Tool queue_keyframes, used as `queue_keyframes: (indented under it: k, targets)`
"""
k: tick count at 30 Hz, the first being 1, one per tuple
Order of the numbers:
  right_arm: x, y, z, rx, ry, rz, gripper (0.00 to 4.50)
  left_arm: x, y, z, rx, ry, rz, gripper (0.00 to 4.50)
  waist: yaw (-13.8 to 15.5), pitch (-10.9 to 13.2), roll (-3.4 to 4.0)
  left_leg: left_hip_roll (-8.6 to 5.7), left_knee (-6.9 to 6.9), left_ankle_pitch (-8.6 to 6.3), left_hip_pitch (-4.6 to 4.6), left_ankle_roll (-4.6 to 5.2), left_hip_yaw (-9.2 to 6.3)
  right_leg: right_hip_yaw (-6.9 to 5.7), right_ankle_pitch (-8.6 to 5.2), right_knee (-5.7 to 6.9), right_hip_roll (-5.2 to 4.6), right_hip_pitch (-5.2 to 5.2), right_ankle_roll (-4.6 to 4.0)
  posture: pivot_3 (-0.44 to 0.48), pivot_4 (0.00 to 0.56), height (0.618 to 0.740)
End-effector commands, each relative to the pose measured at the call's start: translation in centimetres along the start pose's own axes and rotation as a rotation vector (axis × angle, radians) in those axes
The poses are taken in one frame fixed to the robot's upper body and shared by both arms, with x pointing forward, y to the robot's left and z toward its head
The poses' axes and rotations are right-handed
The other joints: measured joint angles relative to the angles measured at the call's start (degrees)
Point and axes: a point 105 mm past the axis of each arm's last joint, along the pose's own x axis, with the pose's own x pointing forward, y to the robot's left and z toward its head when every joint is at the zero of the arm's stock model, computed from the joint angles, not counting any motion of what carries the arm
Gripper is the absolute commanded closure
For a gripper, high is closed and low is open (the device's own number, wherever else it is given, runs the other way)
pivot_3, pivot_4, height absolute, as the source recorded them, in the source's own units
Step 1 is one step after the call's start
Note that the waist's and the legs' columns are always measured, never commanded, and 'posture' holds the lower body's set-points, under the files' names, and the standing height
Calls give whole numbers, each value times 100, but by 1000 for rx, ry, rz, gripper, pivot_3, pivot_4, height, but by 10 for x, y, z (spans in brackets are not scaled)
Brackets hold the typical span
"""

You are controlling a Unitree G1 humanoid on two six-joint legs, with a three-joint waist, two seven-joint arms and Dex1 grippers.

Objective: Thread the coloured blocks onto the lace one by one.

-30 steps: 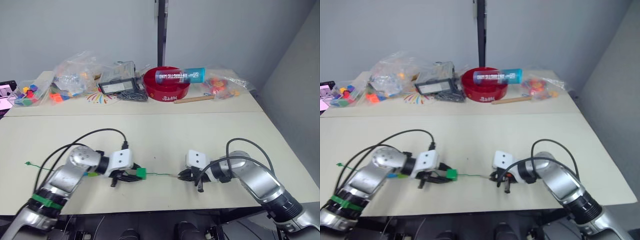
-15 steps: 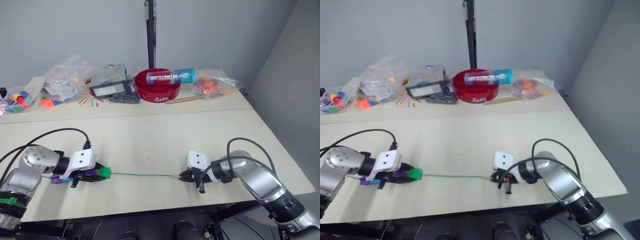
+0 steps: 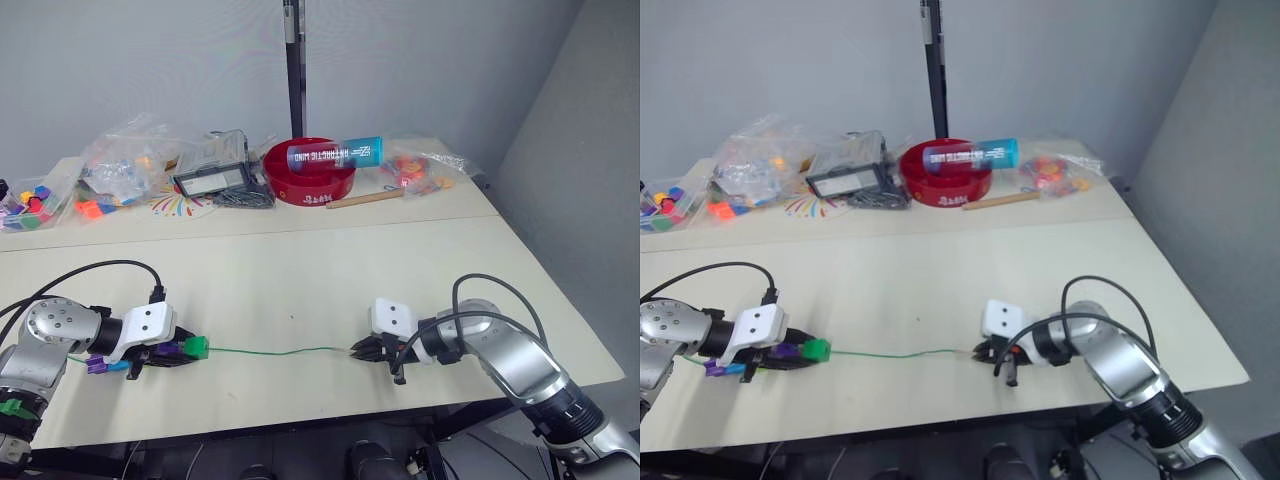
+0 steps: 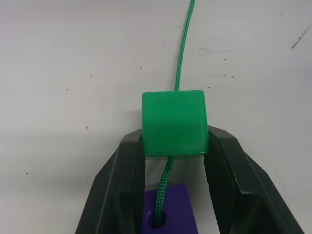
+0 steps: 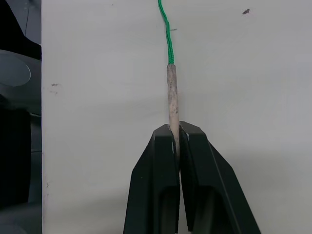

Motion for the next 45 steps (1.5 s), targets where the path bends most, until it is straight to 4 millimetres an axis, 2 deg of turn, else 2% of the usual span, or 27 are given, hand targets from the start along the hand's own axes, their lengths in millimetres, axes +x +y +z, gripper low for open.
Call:
queue_keyframes:
  k: [1,4,6,10,13,20,25,29,36,45]
  targets:
    - [-4,-2,12,-45,-28,-11,4500,2,-14,-25,-91,70,-41,1610,10,0,1,1,0,0,-1,0,1,1,0,0,1,-3,0,0,150,731]
    - [-4,-6,5,-35,5,-21,4500,-1,-8,-16,-65,64,-38,575,28,1,2,2,1,-1,0,1,0,-1,0,-4,1,-7,-1,0,150,731]
    - [-4,-10,1,-32,24,-32,4500,-5,-2,-7,-52,61,-30,46,32,1,2,2,2,-1,0,1,1,-1,0,-9,0,-9,-1,0,150,731]
    - [-2,-12,3,-37,16,-28,4500,-16,10,15,-12,99,-22,46,52,7,-6,2,5,-1,-12,1,0,-1,1,-11,-1,-27,-1,0,150,731]
    - [0,-13,4,-37,13,-26,4500,-25,8,36,-43,116,-79,46,69,14,-19,2,5,-1,-23,1,-2,-2,0,-12,0,-33,-1,0,150,731]
    - [6,-14,6,-34,1,-37,4500,-37,8,59,-21,307,-120,46,143,32,-38,0,9,-1,-35,1,0,-1,0,-13,-1,-45,0,0,150,731]
    - [10,-13,7,-32,-7,-40,4500,-30,22,74,-4,434,-114,46,207,35,-43,-1,21,-1,-73,1,-4,-3,1,-8,0,-76,-1,0,150,731]
    - [11,-12,8,-28,-14,-46,4500,-16,30,80,61,477,-116,46,225,36,-43,-8,26,0,-94,1,-9,-4,26,-11,-4,-87,-41,0,150,731]
    - [14,-11,10,-18,-25,-59,4500,6,25,86,77,496,-154,46,197,37,-46,-8,26,0,-99,2,-14,-3,26,-9,-4,-93,-40,0,150,731]
    - [13,-9,11,-7,-29,-71,4500,21,17,75,81,518,-154,46,203,37,-46,-10,28,0,-98,2,-16,-3,26,-7,-5,-93,-40,0,150,731]
